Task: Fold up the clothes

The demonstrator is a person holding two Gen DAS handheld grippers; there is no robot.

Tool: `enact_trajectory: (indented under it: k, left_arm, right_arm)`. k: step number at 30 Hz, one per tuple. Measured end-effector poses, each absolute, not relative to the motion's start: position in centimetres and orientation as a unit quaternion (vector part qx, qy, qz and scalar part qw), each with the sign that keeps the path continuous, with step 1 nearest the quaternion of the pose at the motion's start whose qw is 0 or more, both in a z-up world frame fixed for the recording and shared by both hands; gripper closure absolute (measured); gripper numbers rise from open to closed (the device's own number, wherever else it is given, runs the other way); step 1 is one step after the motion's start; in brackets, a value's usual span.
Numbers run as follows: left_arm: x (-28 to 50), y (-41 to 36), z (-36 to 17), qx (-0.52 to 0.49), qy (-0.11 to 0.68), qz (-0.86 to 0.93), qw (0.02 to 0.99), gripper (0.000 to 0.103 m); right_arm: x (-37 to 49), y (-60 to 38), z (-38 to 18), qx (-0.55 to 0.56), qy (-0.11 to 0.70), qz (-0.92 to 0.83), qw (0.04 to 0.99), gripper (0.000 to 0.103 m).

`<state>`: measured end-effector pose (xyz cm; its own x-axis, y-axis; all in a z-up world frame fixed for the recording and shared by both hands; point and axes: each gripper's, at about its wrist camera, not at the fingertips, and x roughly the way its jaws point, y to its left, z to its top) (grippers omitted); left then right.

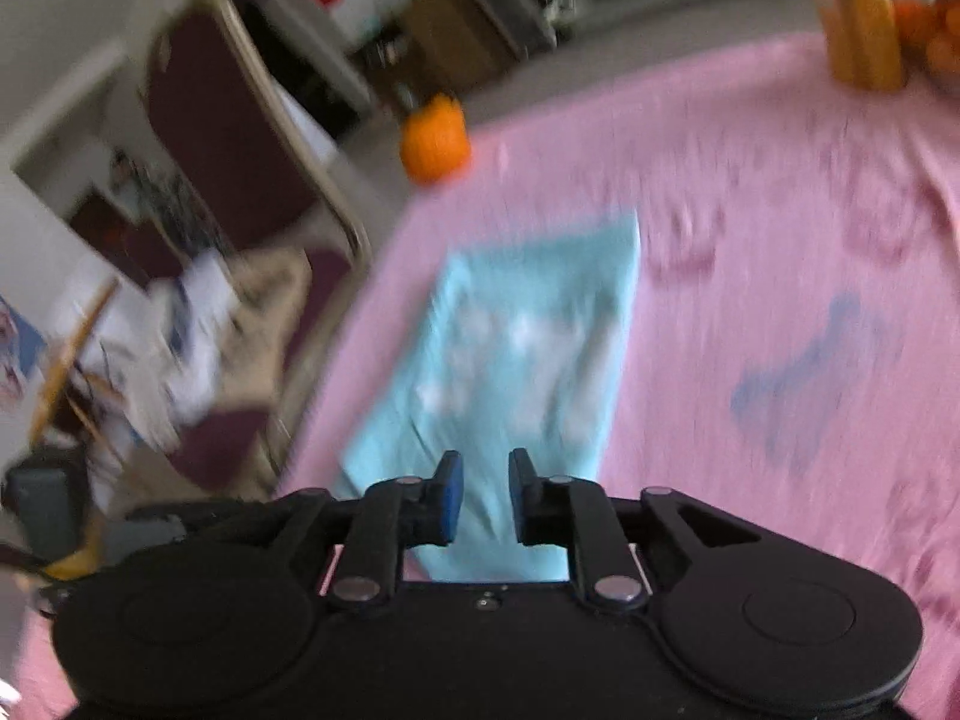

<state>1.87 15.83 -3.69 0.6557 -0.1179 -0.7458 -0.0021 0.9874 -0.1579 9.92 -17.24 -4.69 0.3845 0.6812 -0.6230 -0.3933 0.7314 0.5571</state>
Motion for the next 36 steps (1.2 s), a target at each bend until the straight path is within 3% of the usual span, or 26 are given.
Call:
enact_trajectory:
  k: [4,9,17,33,36]
  left_arm:
    - [5.3,18.3,-3.3,-0.083,0.403,-0.025,0.911,0.057]
    - [9.8,20.4,-7.1,-0.125,0.442,-0.014,0.888,0.052]
    - [13.1,22.4,-10.3,-0.183,0.470,-0.020,0.863,0.051]
    - [17.0,22.8,-12.5,-0.243,0.472,-0.079,0.844,0.051]
    - [18.2,22.4,-12.6,-0.251,0.471,-0.104,0.839,0.039]
  right_arm:
    - [11.3,-18.9,-0.6,0.175,0.402,0.333,0.835,0.062]
    - [15.2,-18.8,-3.7,0.177,0.434,0.313,0.826,0.057]
    - [19.7,-18.0,-13.1,0.268,0.522,0.300,0.752,0.058]
    - [23.6,-17.5,-18.2,0.375,0.499,0.295,0.724,0.066]
    - [24.1,-17.4,-18.8,0.389,0.495,0.302,0.716,0.072]
